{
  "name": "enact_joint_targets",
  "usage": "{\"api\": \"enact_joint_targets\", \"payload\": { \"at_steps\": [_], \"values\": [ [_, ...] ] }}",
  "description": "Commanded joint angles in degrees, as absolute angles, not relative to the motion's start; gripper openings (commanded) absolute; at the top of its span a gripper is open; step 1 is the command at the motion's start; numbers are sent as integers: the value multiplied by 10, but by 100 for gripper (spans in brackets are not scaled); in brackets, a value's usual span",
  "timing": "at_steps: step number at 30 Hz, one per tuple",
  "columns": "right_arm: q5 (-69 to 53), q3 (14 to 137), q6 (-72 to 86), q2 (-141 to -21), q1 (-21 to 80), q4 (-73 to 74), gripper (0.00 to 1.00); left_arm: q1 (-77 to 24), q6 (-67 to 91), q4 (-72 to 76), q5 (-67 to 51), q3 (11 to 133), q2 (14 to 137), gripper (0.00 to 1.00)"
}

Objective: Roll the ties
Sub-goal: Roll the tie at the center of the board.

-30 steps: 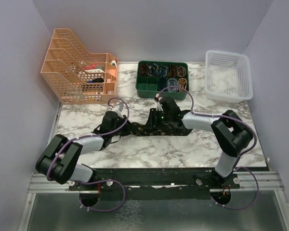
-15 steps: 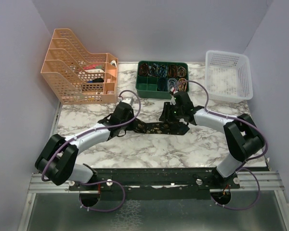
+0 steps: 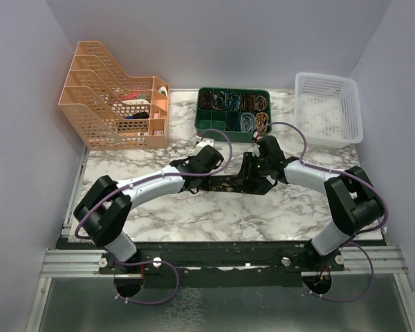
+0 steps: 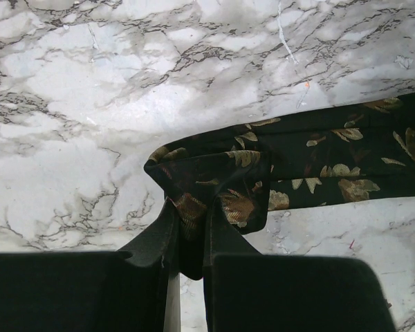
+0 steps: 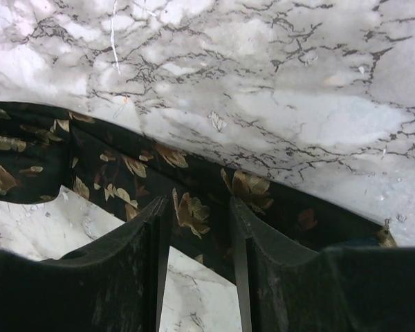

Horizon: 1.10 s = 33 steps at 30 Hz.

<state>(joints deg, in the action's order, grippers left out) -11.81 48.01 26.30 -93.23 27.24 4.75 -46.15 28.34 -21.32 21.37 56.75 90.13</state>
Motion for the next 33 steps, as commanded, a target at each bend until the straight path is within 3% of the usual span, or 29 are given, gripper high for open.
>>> {"api": "enact_joint_targets", "payload": {
  "at_steps": [1,16,33],
  "values": [
    [-131,458,263,-912,266,38,44,-492,300,-286,313,611,929,0],
    [-164,408,303,-922,245,-26,43,-590,386,-356,449,697,1002,0],
    [-189,395,310,-923,226,-43,43,-640,385,-390,479,810,1120,0]
  ]
}}
